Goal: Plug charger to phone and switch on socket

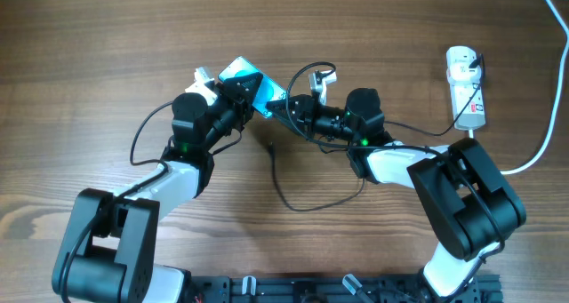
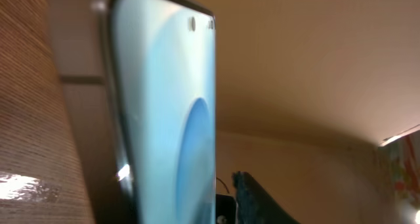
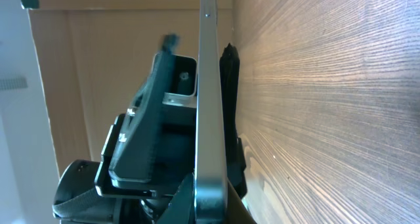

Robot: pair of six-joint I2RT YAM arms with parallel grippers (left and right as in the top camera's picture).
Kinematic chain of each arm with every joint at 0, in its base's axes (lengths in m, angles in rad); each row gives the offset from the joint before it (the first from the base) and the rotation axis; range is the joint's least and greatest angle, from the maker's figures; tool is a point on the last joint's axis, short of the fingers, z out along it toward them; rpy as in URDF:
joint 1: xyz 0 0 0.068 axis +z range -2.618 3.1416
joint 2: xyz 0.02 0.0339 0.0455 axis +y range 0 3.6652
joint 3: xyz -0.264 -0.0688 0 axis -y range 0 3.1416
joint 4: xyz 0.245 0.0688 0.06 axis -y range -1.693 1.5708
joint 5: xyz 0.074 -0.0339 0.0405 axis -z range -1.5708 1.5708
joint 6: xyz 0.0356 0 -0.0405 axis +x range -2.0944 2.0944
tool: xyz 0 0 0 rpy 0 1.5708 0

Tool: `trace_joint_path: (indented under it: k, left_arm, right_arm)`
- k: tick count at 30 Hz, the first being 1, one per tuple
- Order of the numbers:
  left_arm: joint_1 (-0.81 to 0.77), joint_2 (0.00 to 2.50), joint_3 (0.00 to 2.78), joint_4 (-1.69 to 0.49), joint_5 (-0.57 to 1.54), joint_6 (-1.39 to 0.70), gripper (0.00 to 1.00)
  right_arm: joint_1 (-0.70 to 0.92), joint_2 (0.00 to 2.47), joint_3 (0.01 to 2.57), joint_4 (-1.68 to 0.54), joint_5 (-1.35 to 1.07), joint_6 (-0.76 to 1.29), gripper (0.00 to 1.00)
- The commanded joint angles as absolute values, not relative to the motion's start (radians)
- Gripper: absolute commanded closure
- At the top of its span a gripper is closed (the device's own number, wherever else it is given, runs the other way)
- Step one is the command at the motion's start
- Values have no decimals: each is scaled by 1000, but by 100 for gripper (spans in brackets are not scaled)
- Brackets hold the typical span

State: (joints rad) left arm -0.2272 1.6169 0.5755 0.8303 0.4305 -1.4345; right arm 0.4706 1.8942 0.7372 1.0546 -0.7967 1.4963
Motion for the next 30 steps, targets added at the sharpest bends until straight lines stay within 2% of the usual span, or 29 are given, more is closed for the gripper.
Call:
trace_joint_path:
  k: [1, 10, 12, 16, 20, 21, 23, 24, 30]
  left_arm:
    - [-229, 1608, 586, 860, 444, -1430, 74]
    - [-229, 1608, 586, 860, 444, -1430, 84]
    - [-229, 1608, 586, 860, 443, -1430, 90]
    - [-229, 1608, 586, 860, 443, -1430, 96]
    - [-229, 1608, 586, 860, 443, -1430, 96]
    - [-229, 1608, 586, 860, 443, -1430, 96]
    - [-229, 1608, 586, 859, 443, -1430, 96]
    - [-229, 1608, 586, 856, 443, -1430, 96]
    - [-216, 1608, 586, 791, 444, -1476, 96]
  right_arm:
    - [483, 1898, 740, 1042, -839, 1502, 96]
    - [483, 1898, 740, 1042, -825, 1549, 95]
    - [483, 1898, 740, 1042, -825, 1562, 96]
    - [483, 1898, 740, 1042, -832, 1584, 94]
    - [483, 1898, 740, 1035, -841, 1600, 70]
    - [483, 1898, 740, 1035, -844, 1602, 57]
    - [483, 1898, 740, 1036, -849, 1609, 41]
    - [483, 1898, 740, 1036, -852, 1613, 38]
    - [452, 1898, 740, 1036, -885, 1595, 34]
